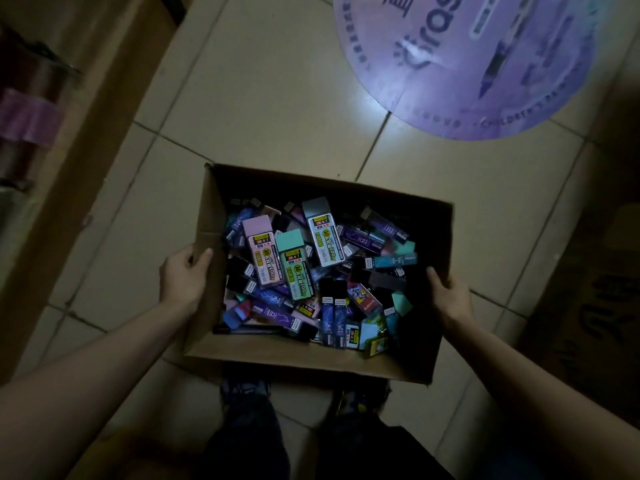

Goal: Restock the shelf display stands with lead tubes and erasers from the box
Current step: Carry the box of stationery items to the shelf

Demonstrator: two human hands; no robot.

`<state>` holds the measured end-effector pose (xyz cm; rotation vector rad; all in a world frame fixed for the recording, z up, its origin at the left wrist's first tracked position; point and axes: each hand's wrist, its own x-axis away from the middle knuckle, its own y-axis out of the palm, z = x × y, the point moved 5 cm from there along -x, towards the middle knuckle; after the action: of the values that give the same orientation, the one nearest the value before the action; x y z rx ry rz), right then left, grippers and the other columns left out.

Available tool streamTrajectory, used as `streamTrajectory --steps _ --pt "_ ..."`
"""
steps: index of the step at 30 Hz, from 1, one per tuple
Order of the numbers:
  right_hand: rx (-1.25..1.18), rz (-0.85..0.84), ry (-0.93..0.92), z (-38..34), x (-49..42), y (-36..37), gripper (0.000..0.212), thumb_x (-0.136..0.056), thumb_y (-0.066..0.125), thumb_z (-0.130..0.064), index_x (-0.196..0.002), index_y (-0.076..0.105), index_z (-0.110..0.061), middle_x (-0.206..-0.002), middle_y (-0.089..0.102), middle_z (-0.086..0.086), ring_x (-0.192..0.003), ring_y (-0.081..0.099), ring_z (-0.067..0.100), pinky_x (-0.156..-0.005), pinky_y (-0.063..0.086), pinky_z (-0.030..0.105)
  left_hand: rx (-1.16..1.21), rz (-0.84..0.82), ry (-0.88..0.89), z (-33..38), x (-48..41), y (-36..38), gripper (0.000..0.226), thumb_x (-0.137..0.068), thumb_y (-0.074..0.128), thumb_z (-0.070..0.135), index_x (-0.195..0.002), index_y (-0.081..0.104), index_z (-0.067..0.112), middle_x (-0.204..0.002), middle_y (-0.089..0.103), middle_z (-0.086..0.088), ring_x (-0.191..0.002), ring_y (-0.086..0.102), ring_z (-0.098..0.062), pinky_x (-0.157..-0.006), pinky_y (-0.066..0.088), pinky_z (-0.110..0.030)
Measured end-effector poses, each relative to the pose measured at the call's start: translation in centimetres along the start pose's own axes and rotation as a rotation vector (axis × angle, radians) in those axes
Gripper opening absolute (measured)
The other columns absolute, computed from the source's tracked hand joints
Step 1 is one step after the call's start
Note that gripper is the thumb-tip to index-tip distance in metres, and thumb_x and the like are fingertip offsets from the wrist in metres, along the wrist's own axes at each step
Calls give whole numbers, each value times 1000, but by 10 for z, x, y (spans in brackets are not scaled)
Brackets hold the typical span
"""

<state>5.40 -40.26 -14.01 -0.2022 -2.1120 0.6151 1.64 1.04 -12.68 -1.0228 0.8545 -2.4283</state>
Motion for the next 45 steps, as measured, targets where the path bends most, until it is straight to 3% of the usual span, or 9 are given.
streamTrajectory --steps 4,8,14,18,23,28,33,41,45 --pt "-4 -9 -57 -47 48 -41 16 -97 47 -29 -102 58 -18 -82 62 -1 -71 60 14 -60 52 28 -33 -1 23 46 27 -48 34 -94 53 19 -83 58 -13 -78 59 -29 -72 51 -24 -68 48 -45" --pt "21 -34 -101 -111 117 -101 18 -98 44 -27 -97 58 -15 -83 62 3 -75 61 19 -67 51 37 -76 41 107 117 70 -116 36 -94 54 25 -76 58 -5 -73 60 -29 -67 56 -33 -63 47 -44" --pt "13 -48 -201 -223 220 -205 17 -99 44 -25 -96 58 -15 -78 60 -5 -70 59 9 -53 44 24 -42 59 240 259 131 -221 38 -93 55 18 -64 50 -4 -59 45 -17 -61 42 -21 -53 36 -39" --pt "49 -37 -260 -293 281 -272 19 -98 44 -28 -95 59 -17 -82 62 1 -75 61 16 -64 49 32 -49 123 255 342 180 -283 38 -93 56 23 -78 59 -12 -74 60 -33 -66 54 -31 -63 46 -47" --pt "97 53 -354 -366 333 -350 24 -96 49 -27 -77 60 -18 -82 63 11 -77 60 27 -70 49 40 -54 133 347 433 224 -335 36 -94 54 23 -66 55 0 -59 51 -16 -59 49 -25 -54 36 -34" --pt "87 142 -362 -416 347 -404 27 -94 50 -28 -90 68 -8 -88 68 16 -84 64 34 -77 53 48 -29 146 336 510 226 -353 43 -93 55 28 -55 44 11 -52 40 -6 -49 37 -23 -53 30 -31" --pt "-1 135 -293 -453 325 -432 26 -96 49 -28 -72 58 -24 -72 61 0 -66 60 18 -55 44 28 -111 127 359 589 194 -344 42 -93 54 32 -71 57 -3 -62 52 -23 -59 51 -34 -57 42 -41" --pt "-23 236 -176 -552 264 -480 25 -93 52 -28 -74 63 -15 -80 68 13 -76 64 31 -74 55 47 -192 9 403 740 119 -312 46 -92 56 28 -55 37 10 -53 35 -11 -57 41 -29 -57 29 -36" --pt "-29 270 -193 -616 220 -510 26 -93 51 -28 -73 63 -17 -74 67 7 -72 65 28 -71 53 42 -165 -20 420 820 80 -296 48 -93 56 26 -55 30 12 -51 27 -7 -54 34 -24 -54 21 -33"
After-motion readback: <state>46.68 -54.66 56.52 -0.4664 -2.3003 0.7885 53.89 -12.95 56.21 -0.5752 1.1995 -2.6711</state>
